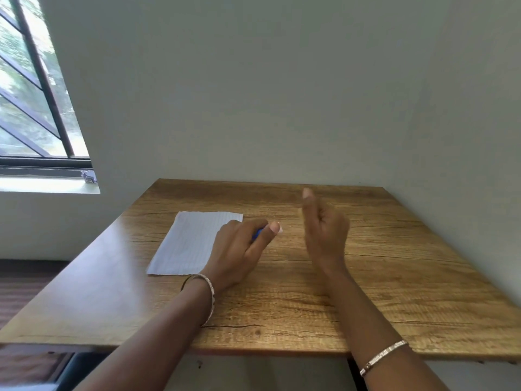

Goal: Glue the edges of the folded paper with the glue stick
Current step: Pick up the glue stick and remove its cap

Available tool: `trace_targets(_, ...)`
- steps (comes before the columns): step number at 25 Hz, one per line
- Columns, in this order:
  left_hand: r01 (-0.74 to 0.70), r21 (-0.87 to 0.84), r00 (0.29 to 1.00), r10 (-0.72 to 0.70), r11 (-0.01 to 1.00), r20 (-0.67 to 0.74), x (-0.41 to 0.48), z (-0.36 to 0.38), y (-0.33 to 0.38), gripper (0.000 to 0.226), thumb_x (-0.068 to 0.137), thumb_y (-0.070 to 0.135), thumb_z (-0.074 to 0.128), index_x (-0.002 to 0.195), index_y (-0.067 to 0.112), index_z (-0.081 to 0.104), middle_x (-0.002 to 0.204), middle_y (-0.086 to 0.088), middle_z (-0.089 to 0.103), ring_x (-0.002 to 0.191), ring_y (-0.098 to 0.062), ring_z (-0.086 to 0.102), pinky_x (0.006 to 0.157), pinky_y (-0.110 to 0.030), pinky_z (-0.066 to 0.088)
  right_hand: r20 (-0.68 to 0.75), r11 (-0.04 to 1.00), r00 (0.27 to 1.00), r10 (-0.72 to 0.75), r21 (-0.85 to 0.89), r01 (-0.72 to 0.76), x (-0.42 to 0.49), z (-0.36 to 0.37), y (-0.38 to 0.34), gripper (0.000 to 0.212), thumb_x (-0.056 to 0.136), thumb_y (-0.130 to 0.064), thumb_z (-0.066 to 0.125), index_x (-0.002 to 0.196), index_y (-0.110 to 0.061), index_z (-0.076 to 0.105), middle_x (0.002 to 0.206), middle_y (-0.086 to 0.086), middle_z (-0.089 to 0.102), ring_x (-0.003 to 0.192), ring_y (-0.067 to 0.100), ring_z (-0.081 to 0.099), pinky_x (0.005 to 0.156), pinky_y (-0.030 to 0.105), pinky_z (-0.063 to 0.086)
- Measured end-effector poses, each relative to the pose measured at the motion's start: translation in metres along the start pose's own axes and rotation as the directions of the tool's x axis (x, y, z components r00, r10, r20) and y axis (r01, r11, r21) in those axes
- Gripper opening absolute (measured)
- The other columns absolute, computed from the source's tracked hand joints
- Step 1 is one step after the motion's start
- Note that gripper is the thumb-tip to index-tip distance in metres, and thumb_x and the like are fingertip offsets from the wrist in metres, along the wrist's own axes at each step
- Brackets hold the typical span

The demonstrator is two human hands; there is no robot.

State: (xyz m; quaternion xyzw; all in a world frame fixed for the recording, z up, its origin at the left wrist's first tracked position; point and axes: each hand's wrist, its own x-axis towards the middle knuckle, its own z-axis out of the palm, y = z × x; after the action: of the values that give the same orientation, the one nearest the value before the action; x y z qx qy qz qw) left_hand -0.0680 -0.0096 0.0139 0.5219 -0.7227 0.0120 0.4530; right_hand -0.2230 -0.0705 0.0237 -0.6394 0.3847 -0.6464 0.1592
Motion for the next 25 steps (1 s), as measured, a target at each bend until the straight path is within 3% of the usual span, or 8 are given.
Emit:
trace_targets(2,0.021,0.059,1.0,-0.02,0.998,-0.016,-0.002,-0.004,-0.005,0.049,0.099,0.062,0.027,0.072,0.034,0.056,0.053,0.001,0.056,0.049,-0.016,0.054,0.051,-0.041,0.043,-0.082,0.972,0.981,0.178,0.172,-0.162,0.01,-0.012,0.002,0.052,0.101,-0.045,0.054,0.062,-0.011,0.056,0.05,0.007,0.049,0.046,0.012,0.044,0.047,0.028,0.037)
trace_targets(4,0.041,0.121,0.999,-0.037,0.992,-0.038,-0.003,-0.004,-0.009,0.052,0.099,0.063,0.024,0.078,0.026,0.054,0.052,0.003,0.053,0.049,-0.015,0.053,0.048,-0.034,0.041,-0.092,0.909,0.938,0.334,0.297,-0.294,0.014,-0.023,0.004,0.038,0.094,-0.049,0.064,0.08,-0.013,0.061,0.056,0.002,0.059,0.049,0.012,0.053,0.049,0.027,0.044)
trace_targets(8,0.054,0.096,0.997,-0.048,0.994,-0.056,-0.001,-0.001,-0.012,0.042,0.1,0.06,0.024,0.09,0.025,0.047,0.058,0.003,0.053,0.052,-0.015,0.053,0.049,-0.029,0.039,-0.067,0.811,0.863,0.5,0.386,-0.44,0.016,-0.032,0.013,0.03,0.086,-0.034,0.079,0.096,-0.016,0.058,0.074,0.004,0.075,0.068,0.02,0.074,0.062,0.034,0.058)
trace_targets(11,0.09,0.038,0.995,-0.088,0.995,-0.046,-0.003,-0.001,-0.016,0.038,0.099,0.06,0.029,0.098,0.024,0.044,0.064,0.004,0.054,0.057,-0.015,0.054,0.052,-0.033,0.044,-0.061,0.852,0.874,0.482,0.264,-0.451,0.016,-0.039,0.019,0.028,0.089,-0.034,0.075,0.097,-0.011,0.061,0.074,0.004,0.076,0.068,0.019,0.075,0.067,0.033,0.062)
trace_targets(15,0.115,0.021,0.993,-0.114,0.993,-0.038,-0.003,-0.001,-0.02,0.028,0.102,0.052,0.034,0.1,0.025,0.039,0.065,0.004,0.054,0.056,-0.014,0.054,0.052,-0.033,0.043,0.005,0.915,0.925,0.381,-0.149,-0.376,0.021,-0.055,0.042,0.023,0.092,-0.038,0.069,0.094,-0.016,0.063,0.081,0.003,0.075,0.071,0.019,0.075,0.068,0.035,0.061)
trace_targets(20,0.127,-0.029,0.992,-0.126,0.991,0.026,-0.004,0.001,-0.025,0.033,0.099,0.06,0.026,0.108,0.03,0.036,0.08,0.001,0.066,0.071,-0.018,0.066,0.066,-0.05,0.055,0.135,0.845,0.919,0.37,-0.46,-0.273,0.028,-0.072,0.066,0.024,0.097,-0.035,0.063,0.112,-0.016,0.068,0.101,0.001,0.073,0.094,0.018,0.067,0.08,0.031,0.05)
trace_targets(25,0.173,-0.082,0.985,-0.171,0.981,0.036,-0.003,0.002,-0.025,0.035,0.101,0.059,0.027,0.113,0.028,0.037,0.099,0.014,0.07,0.088,-0.009,0.069,0.08,-0.044,0.057,0.21,0.768,0.894,0.396,-0.609,-0.198,0.022,-0.065,0.077,0.016,0.092,-0.032,0.07,0.102,-0.022,0.063,0.104,0.001,0.073,0.102,0.024,0.067,0.094,0.042,0.052)
